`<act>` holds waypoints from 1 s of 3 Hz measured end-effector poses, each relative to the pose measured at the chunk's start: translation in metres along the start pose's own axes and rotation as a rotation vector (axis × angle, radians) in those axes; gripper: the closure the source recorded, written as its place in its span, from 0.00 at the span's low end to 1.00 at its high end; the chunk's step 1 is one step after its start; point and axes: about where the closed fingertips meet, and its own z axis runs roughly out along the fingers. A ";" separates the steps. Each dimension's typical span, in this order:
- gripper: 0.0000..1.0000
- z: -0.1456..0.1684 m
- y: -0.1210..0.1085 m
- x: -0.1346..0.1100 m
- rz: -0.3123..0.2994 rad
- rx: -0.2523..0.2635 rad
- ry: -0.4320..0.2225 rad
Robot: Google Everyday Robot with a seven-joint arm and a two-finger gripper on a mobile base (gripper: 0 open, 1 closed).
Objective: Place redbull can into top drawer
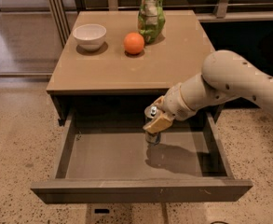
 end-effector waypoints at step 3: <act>1.00 0.033 0.006 0.036 -0.023 0.018 -0.060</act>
Offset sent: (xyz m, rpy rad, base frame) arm -0.0048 0.0005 -0.0313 0.0388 -0.0124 0.0035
